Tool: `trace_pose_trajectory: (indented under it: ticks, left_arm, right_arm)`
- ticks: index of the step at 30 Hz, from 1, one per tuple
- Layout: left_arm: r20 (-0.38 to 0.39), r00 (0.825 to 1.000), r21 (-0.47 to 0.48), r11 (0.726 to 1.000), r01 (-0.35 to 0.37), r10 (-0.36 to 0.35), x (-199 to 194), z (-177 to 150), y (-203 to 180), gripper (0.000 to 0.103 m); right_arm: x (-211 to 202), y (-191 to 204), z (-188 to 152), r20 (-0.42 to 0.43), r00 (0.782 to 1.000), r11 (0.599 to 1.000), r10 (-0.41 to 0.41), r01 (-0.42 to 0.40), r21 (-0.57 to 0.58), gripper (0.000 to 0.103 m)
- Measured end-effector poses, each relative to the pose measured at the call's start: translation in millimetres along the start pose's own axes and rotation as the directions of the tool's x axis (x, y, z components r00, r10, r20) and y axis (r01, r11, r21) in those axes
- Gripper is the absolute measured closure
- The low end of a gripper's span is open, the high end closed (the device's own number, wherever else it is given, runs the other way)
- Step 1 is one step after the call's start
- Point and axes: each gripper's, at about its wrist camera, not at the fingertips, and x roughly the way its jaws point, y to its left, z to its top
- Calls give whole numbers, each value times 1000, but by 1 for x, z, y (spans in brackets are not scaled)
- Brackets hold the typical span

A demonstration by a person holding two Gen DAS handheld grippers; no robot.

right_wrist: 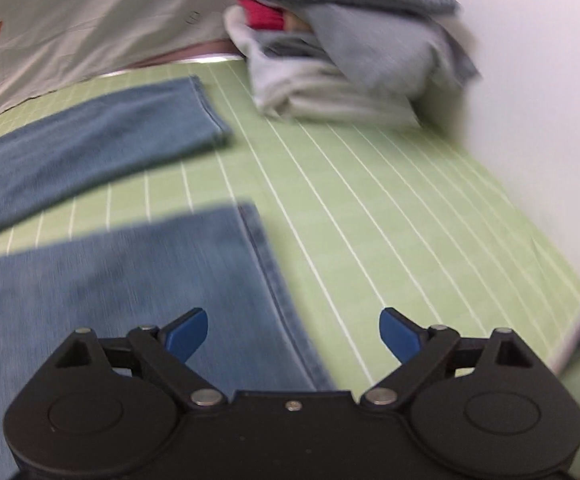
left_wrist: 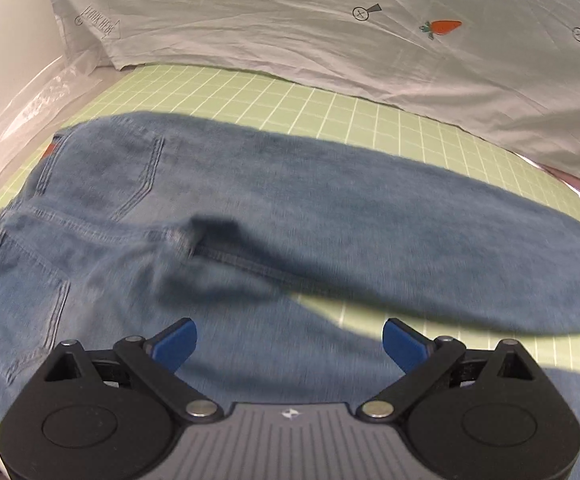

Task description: Fold clothes

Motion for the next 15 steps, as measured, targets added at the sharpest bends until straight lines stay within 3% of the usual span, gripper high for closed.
trace_pose_trajectory:
  ticks: [9,15]
  left_arm:
    - [15,1000,-28,999,-17,17,-31,-39,27,4]
    - [18,999,-82,996,-32,33,-46,-54,58,4]
  right_arm:
    - [-27,-12,-52,-71,994,984,81,-68,164,9]
    - [-30,-11,-67,-106,966,919,235,-186,347,8]
